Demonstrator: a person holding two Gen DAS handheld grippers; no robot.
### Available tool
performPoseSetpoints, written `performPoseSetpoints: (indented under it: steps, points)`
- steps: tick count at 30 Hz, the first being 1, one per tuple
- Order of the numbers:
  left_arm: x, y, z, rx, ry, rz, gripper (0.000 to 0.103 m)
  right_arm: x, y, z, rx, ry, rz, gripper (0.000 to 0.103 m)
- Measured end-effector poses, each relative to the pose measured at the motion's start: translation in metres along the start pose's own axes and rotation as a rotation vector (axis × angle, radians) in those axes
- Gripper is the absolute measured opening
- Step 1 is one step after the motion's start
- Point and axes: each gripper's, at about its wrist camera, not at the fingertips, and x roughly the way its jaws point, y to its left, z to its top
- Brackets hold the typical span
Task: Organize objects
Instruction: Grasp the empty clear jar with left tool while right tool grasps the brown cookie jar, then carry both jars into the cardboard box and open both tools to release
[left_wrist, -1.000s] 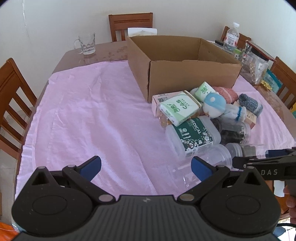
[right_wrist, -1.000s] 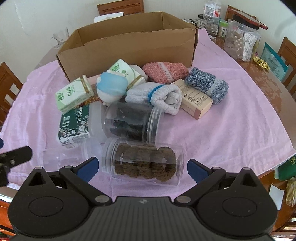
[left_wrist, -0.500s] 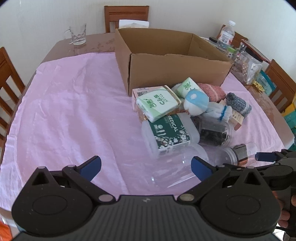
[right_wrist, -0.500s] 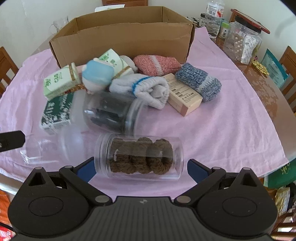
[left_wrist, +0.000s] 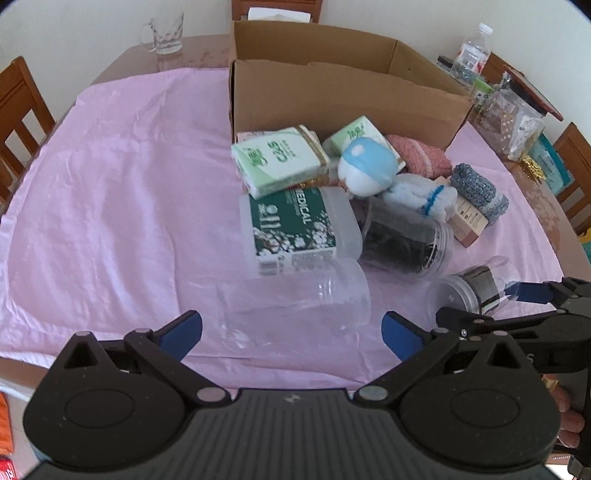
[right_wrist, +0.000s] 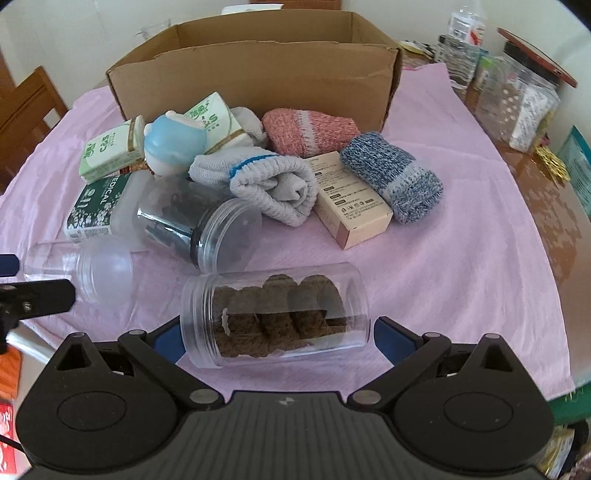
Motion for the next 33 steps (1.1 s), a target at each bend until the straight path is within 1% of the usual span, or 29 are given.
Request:
performPoseSetpoints:
  steps: [8, 13, 15, 17, 19, 20, 21, 23, 26, 33]
  points:
    - [0.016, -0.006, 0.001, -0.052, -0.001, 0.045, 0.102, -0.004, 0.000, -0.001, -0.073, -0.011, 0.027, 0.103]
    - [0.023, -0.005, 0.003, -0.054, -0.001, 0.083, 0.102, -0.003, 0.003, 0.002, -0.089, -0.009, 0.036, 0.103]
    - [0.024, -0.006, 0.004, -0.048, 0.001, 0.089, 0.099, -0.003, 0.007, 0.003, -0.095, -0.012, 0.031, 0.103]
    - [0.024, -0.005, 0.004, -0.045, 0.002, 0.086, 0.099, -0.002, 0.009, 0.004, -0.097, -0.015, 0.030, 0.103]
    - [0.023, -0.005, 0.004, -0.047, 0.003, 0.078, 0.095, -0.002, 0.010, 0.005, -0.097, -0.014, 0.025, 0.103]
    - [0.022, -0.005, 0.005, -0.047, 0.004, 0.072, 0.091, -0.002, 0.010, 0.004, -0.097, -0.014, 0.024, 0.103]
    - [0.022, -0.004, 0.005, -0.047, 0.008, 0.068, 0.091, -0.002, 0.009, 0.005, -0.097, -0.014, 0.022, 0.103]
    - [0.023, -0.005, 0.006, -0.041, 0.015, 0.065, 0.091, -0.002, 0.008, 0.006, -0.097, -0.008, 0.018, 0.101]
    - [0.022, -0.004, 0.008, -0.033, 0.018, 0.064, 0.091, 0.000, 0.007, 0.007, -0.100, 0.011, 0.004, 0.095]
    - [0.015, -0.001, 0.013, 0.007, 0.027, 0.061, 0.091, -0.001, -0.001, 0.011, -0.092, 0.044, 0.030, 0.094]
